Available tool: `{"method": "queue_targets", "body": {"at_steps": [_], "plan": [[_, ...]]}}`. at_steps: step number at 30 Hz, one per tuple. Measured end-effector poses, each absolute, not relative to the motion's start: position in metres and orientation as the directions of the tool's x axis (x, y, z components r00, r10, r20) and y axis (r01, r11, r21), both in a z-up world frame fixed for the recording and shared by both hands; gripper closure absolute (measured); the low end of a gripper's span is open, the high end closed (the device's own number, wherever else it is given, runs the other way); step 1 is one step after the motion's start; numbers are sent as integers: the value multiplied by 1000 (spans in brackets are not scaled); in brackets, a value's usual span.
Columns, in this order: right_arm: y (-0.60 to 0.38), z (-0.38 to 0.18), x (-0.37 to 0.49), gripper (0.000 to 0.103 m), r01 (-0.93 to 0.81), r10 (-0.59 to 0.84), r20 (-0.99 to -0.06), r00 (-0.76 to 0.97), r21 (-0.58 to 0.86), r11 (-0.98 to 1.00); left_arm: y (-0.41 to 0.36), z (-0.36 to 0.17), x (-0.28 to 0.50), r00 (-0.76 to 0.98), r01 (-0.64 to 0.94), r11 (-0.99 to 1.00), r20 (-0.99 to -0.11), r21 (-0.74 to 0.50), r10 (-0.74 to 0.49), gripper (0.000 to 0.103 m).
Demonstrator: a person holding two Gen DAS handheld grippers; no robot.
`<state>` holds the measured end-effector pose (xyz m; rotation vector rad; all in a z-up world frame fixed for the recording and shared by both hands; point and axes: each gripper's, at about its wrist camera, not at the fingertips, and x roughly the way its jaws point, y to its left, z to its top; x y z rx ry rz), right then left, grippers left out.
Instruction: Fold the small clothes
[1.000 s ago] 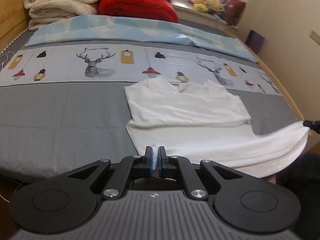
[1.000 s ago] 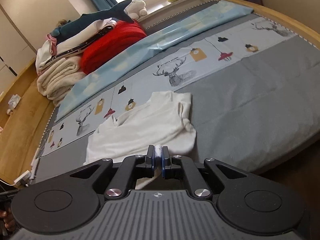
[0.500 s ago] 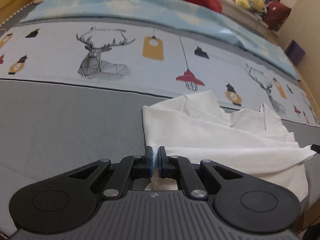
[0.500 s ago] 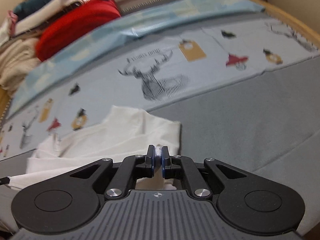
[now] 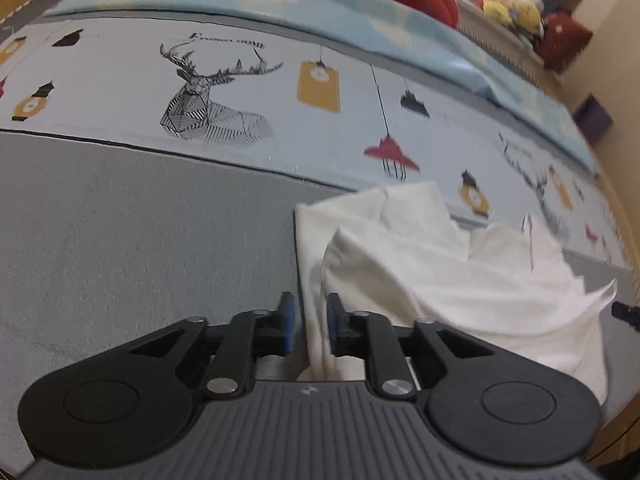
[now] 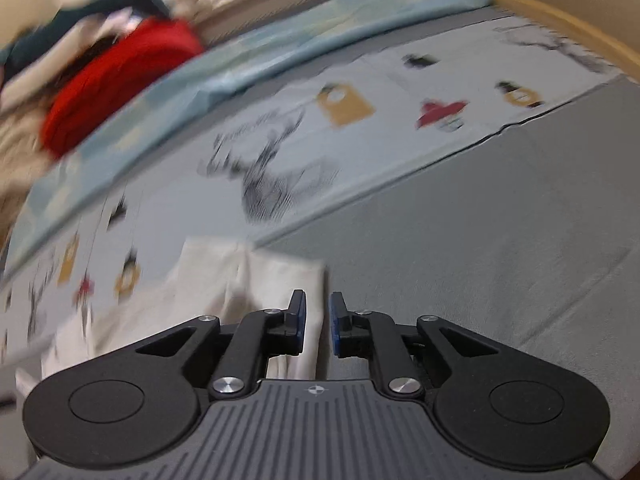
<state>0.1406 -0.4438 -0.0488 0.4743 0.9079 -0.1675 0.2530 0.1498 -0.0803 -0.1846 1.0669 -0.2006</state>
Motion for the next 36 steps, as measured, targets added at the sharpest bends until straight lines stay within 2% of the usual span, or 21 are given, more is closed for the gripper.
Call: {"method": "queue_targets", "body": {"at_steps": [4,6,9,19,20,21,22,23,25,26,28,31,34,36], "plan": [[-425,-55,142,84,231,80,-800,595,265,936,143,-87,255,459,69,960,-845,-273,-273,80],[-417,-53,146,75,191,91,-782,617,261,946,138,-85,259,477,67,954,-830,-292,-288,72],[-407,-54,157,67,168,79,-779,622,232,958,129,-88,268,485,51,958,-831,-284,-272,68],[-394,-72,198,67,168,57,-794,606,198,966,117,-107,300,458,37,966,-855,-257,-245,67],[-394,-73,201,69,169,55,-795,604,195,966,116,-108,302,459,40,966,-854,-254,-244,67],[-394,-74,203,78,168,56,-794,606,196,966,115,-110,305,459,42,967,-855,-251,-242,68],[-394,-74,205,88,166,62,-792,607,202,965,115,-111,307,454,45,967,-857,-250,-243,74],[-395,-74,206,97,164,68,-790,609,210,964,114,-111,309,457,52,968,-856,-246,-242,92],[-396,-69,209,98,185,39,-771,636,202,962,110,-103,311,501,72,976,-839,-204,-212,93],[-398,-62,209,98,210,16,-742,670,210,955,108,-95,311,546,78,981,-816,-178,-191,97],[-403,-50,208,99,252,-16,-679,734,251,935,107,-80,310,629,81,984,-758,-161,-176,97],[-402,-40,209,99,303,-88,-616,783,253,919,104,-72,312,684,49,990,-718,-131,-129,97],[-396,-39,217,98,324,-117,-605,787,246,913,102,-71,316,697,26,990,-707,-141,-119,97],[-388,-42,225,96,333,-144,-617,774,203,921,101,-74,321,685,9,988,-719,-154,-119,93]]}}
